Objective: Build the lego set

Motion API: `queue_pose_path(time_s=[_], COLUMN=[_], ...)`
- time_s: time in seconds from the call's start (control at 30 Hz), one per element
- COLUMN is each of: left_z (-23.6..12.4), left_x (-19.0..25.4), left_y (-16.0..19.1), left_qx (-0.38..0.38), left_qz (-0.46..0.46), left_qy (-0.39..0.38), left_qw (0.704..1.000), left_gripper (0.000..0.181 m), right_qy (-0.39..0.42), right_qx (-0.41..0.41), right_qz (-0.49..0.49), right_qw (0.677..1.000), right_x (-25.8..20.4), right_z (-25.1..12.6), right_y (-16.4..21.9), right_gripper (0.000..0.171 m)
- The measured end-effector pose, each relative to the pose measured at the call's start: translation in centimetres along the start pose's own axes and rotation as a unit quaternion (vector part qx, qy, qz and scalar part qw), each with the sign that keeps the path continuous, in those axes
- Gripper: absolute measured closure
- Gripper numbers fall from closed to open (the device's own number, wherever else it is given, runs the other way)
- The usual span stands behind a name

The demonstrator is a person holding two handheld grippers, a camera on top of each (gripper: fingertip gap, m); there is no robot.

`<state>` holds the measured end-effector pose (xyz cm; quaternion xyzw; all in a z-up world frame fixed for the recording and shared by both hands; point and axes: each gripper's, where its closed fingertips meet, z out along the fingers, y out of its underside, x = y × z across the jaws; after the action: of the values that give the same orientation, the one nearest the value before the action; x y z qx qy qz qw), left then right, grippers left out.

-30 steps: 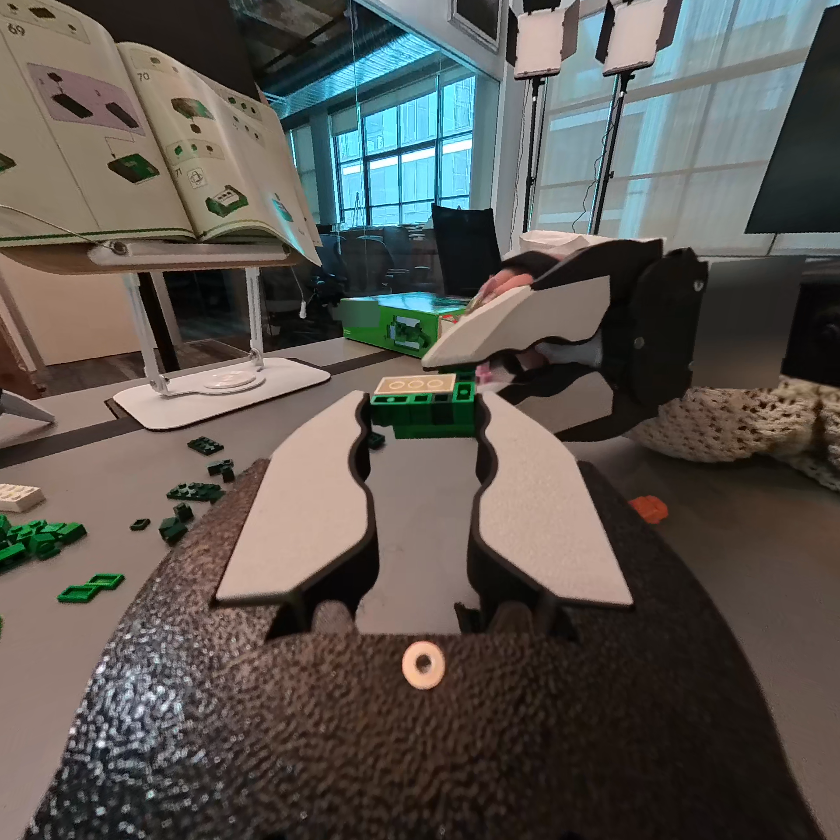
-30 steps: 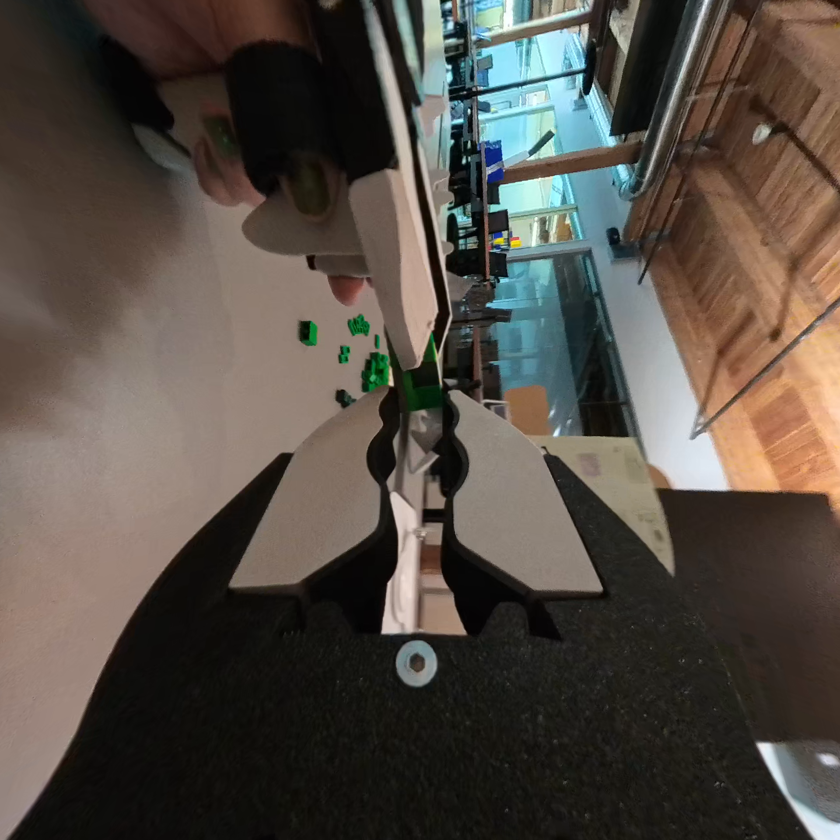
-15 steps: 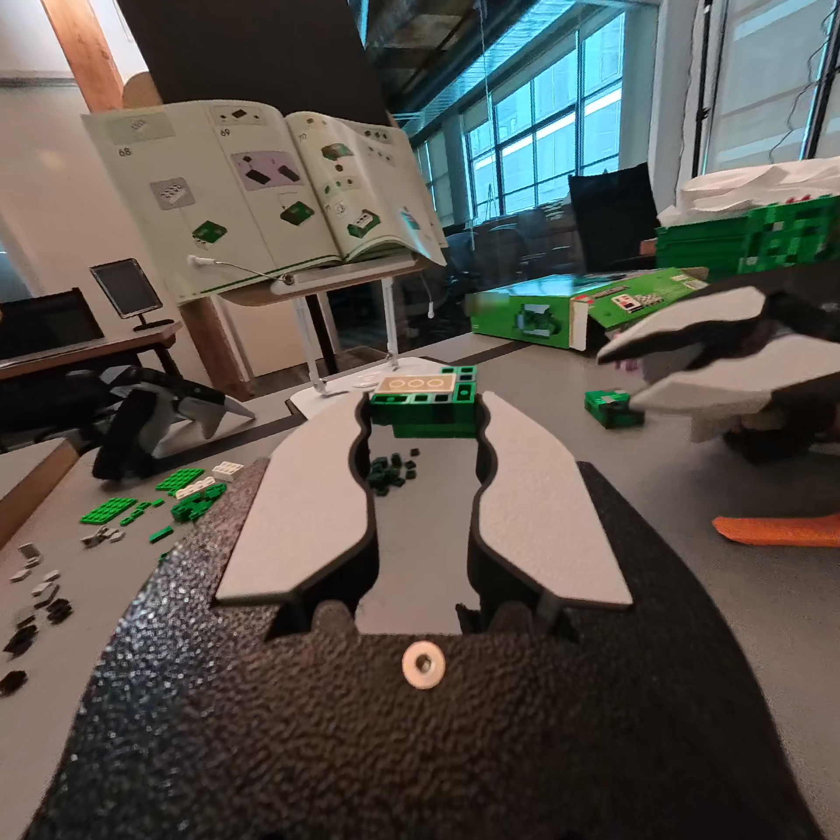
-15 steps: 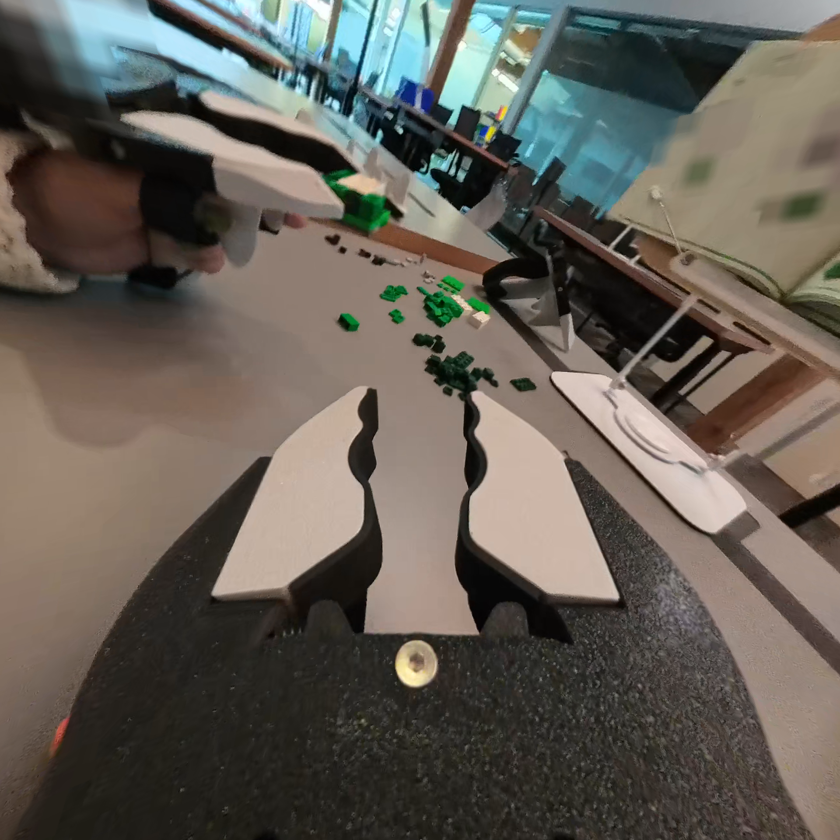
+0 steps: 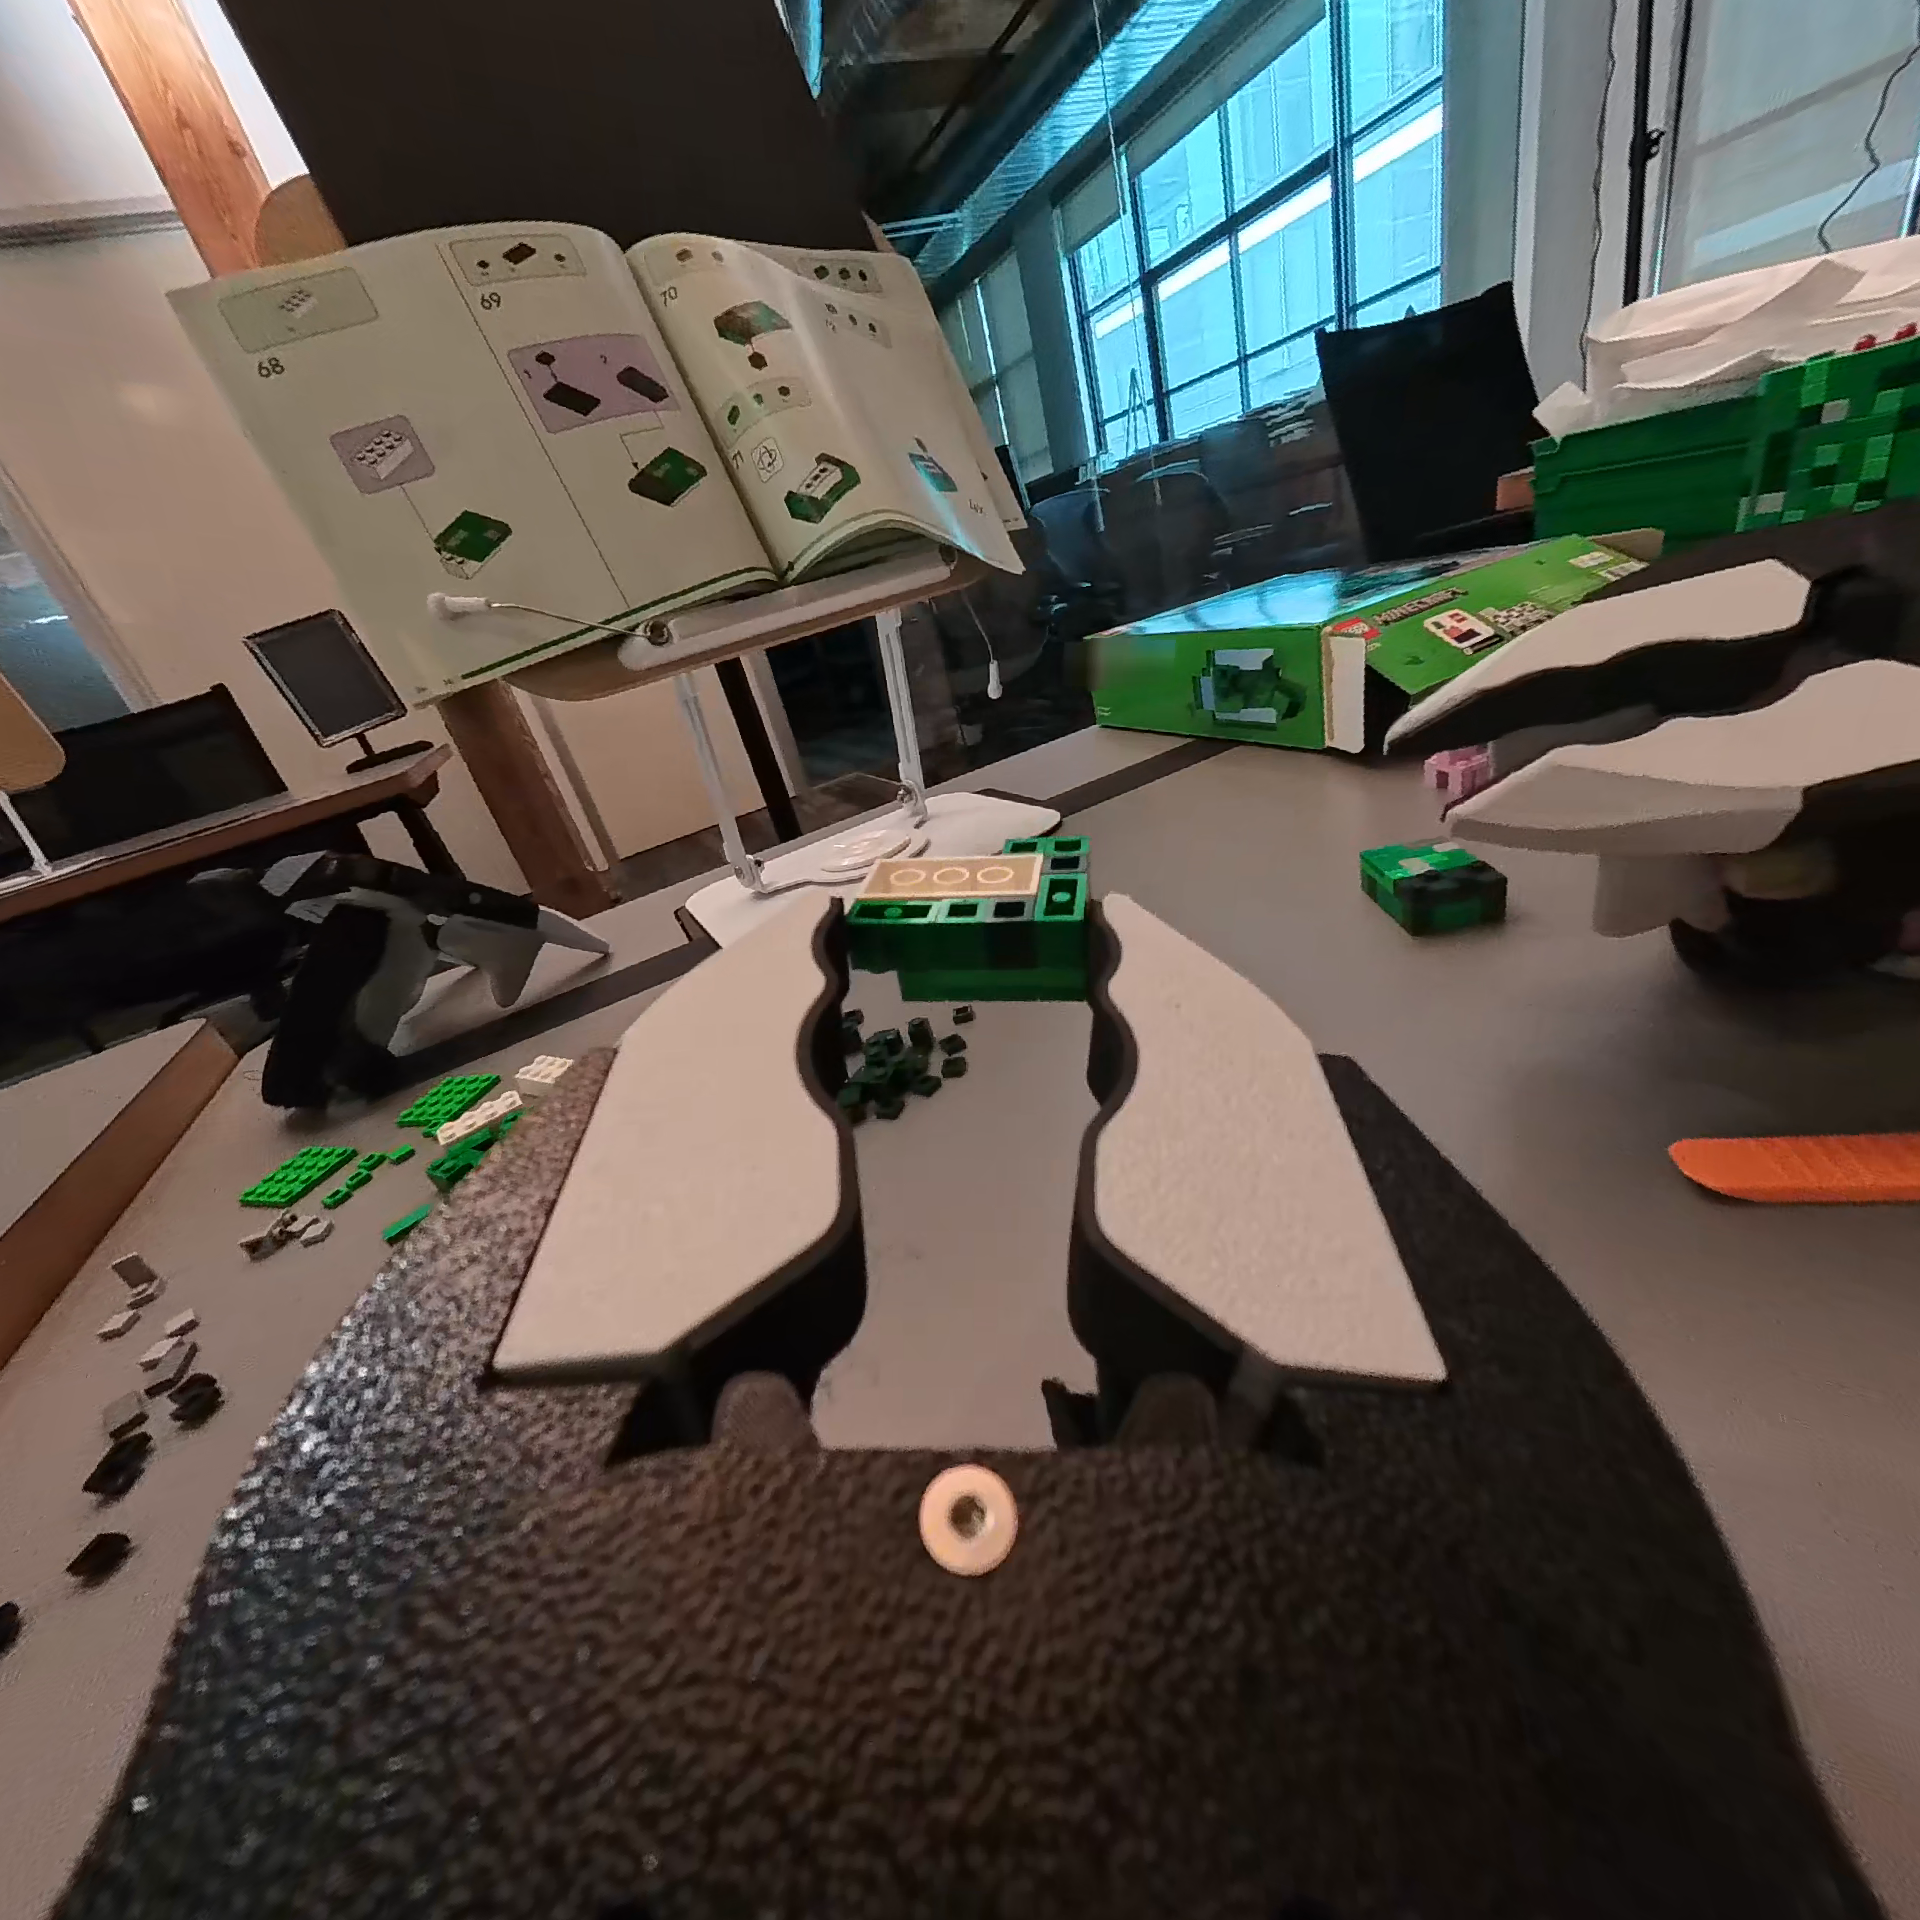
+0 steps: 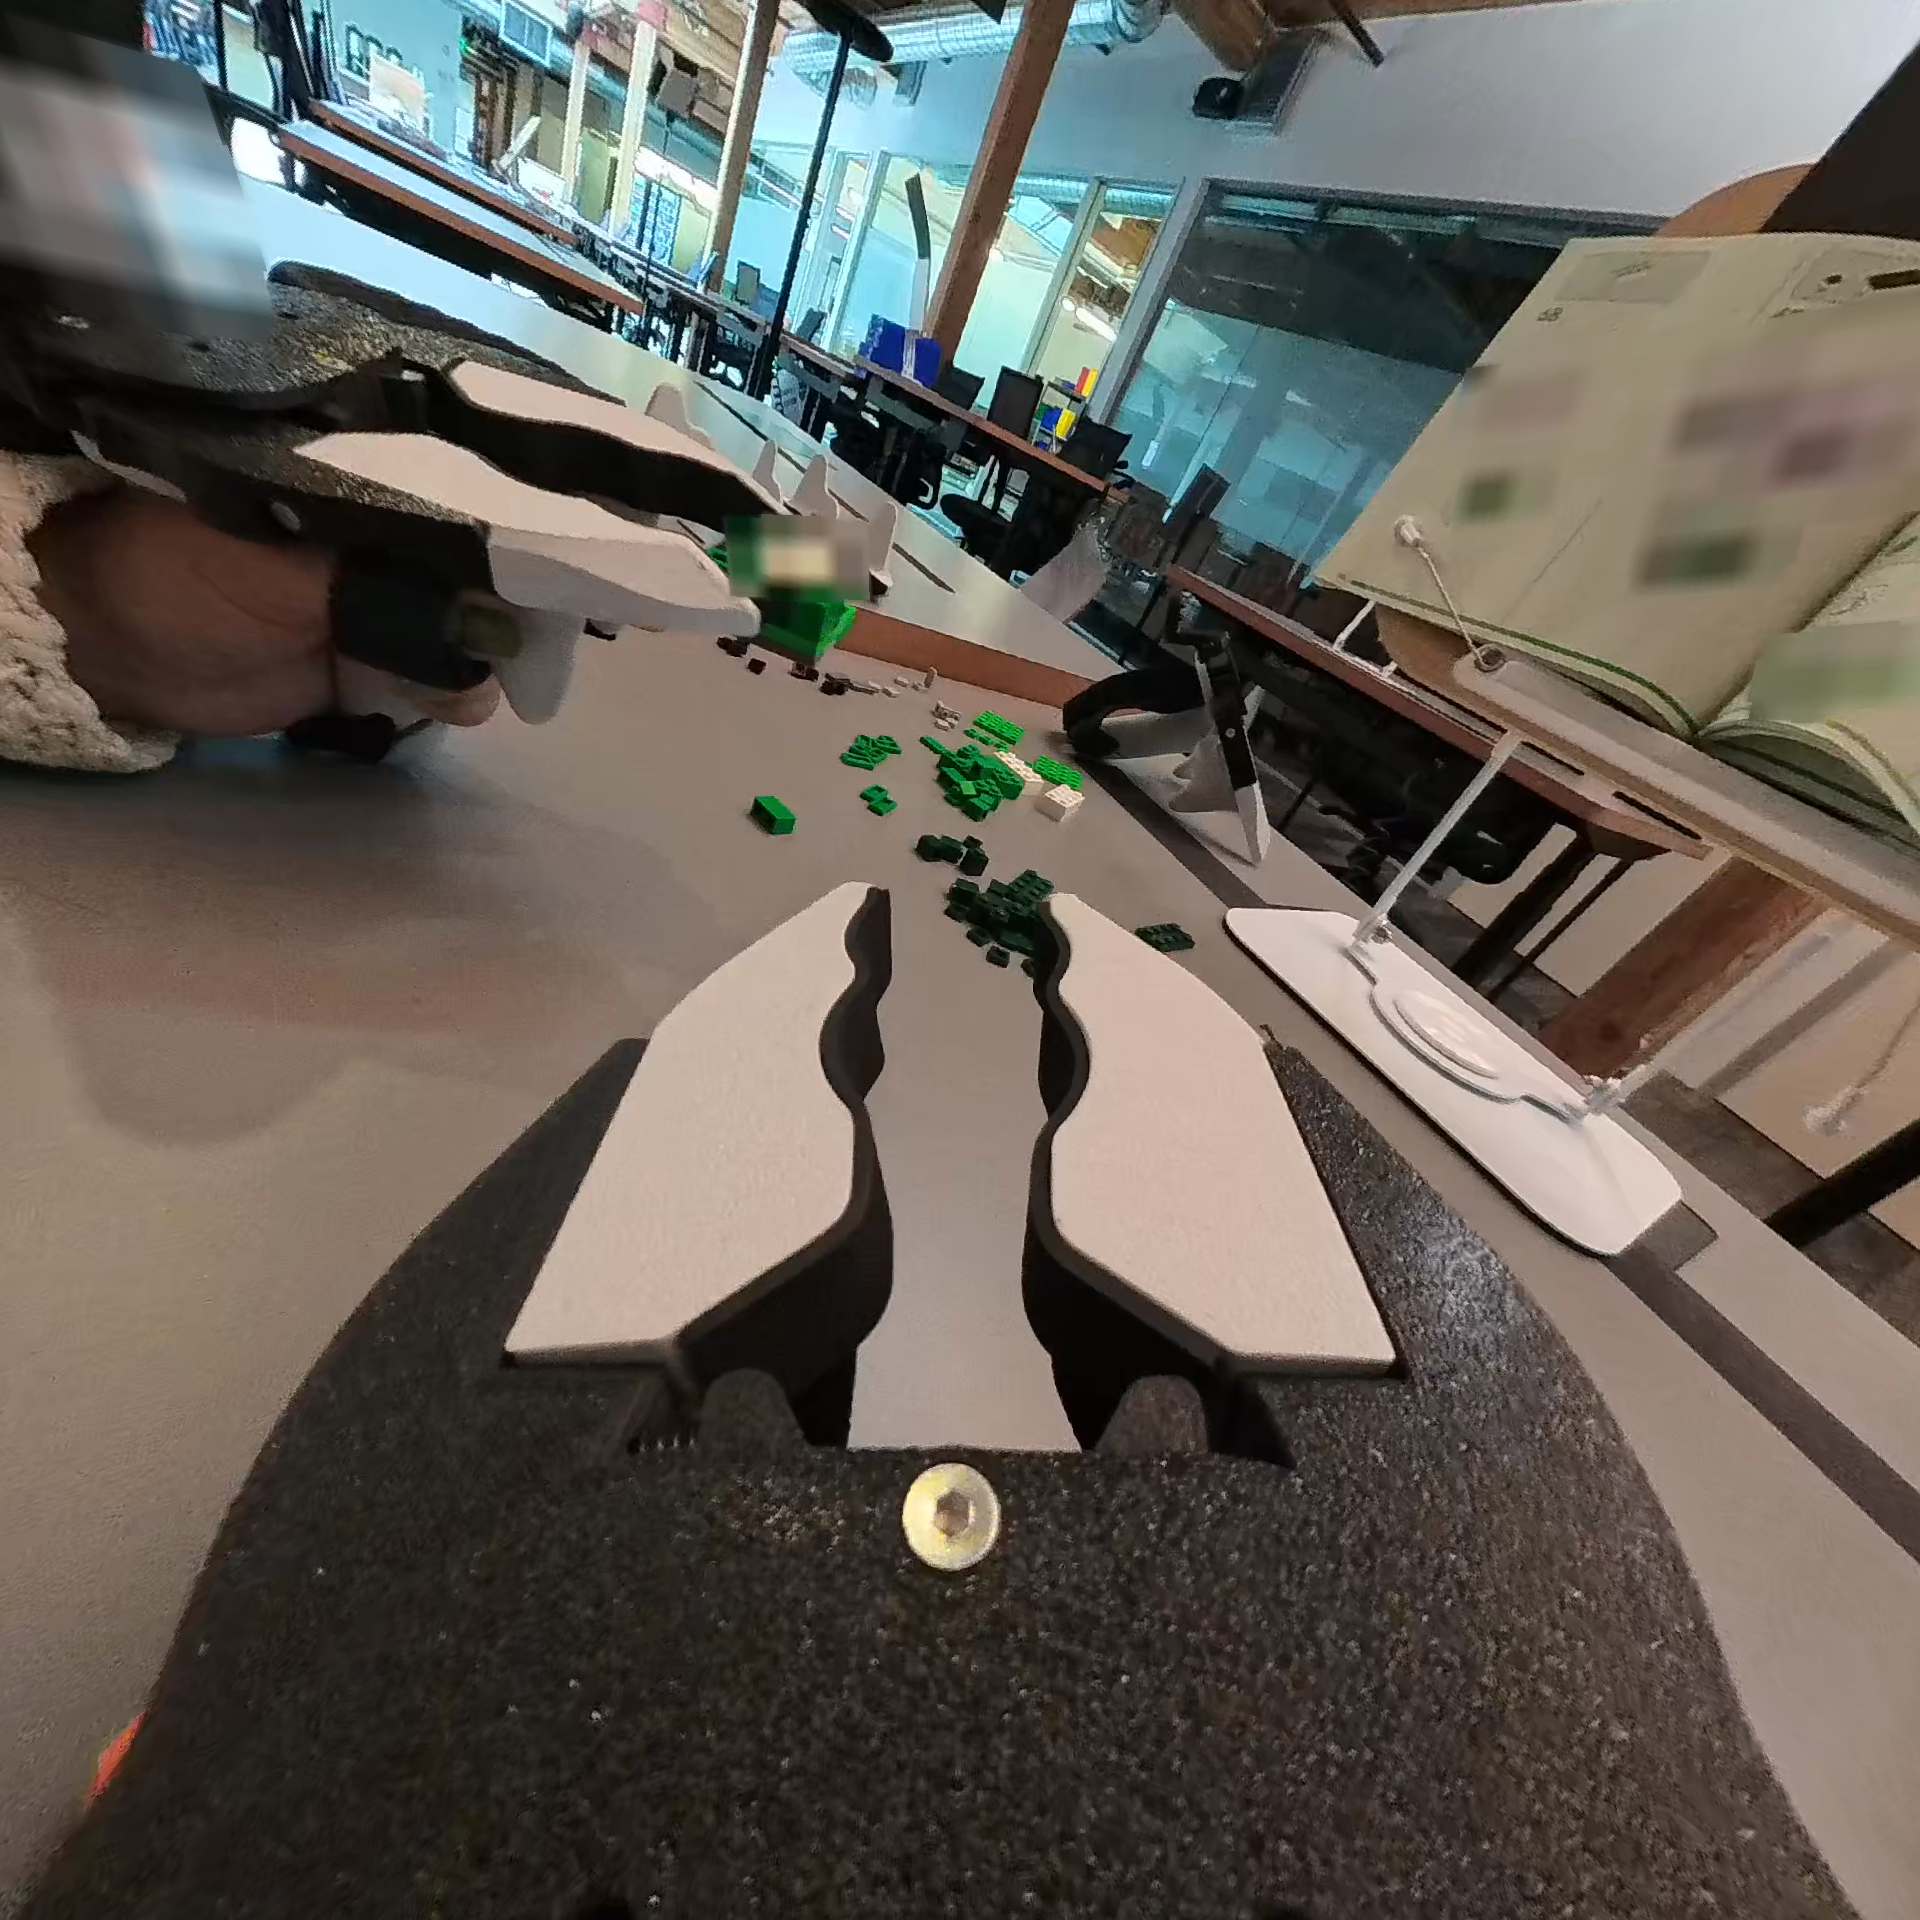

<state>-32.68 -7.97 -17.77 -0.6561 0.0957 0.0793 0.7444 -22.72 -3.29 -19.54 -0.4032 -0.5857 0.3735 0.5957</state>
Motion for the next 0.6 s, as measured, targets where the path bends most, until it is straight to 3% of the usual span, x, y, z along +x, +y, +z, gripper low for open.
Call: queue_pose_path(time_s=[0.27,0.4,0.6], left_z=[-0.1,-1.1,-4.8], left_x=[-1.1,-4.9,-10.6], left_y=[0.3,1.4,1.0], left_qx=[-0.013,-0.049,-0.026], left_qz=[0.023,0.009,-0.04], left_qy=[-0.04,-0.142,-0.288], left_qw=[0.999,0.989,0.957], left_gripper=[0.137,0.137,0.137], right_qy=[-0.009,-0.01,-0.013], right_qx=[-0.006,-0.005,-0.006], right_qz=[-0.015,-0.016,-0.017], right_qw=[1.0,1.0,1.0], right_x=[-0.5,-0.5,-0.6], right_z=[0.1,0.1,0.1], right_y=[0.1,0.1,0.1], right_gripper=[0.148,0.149,0.15])
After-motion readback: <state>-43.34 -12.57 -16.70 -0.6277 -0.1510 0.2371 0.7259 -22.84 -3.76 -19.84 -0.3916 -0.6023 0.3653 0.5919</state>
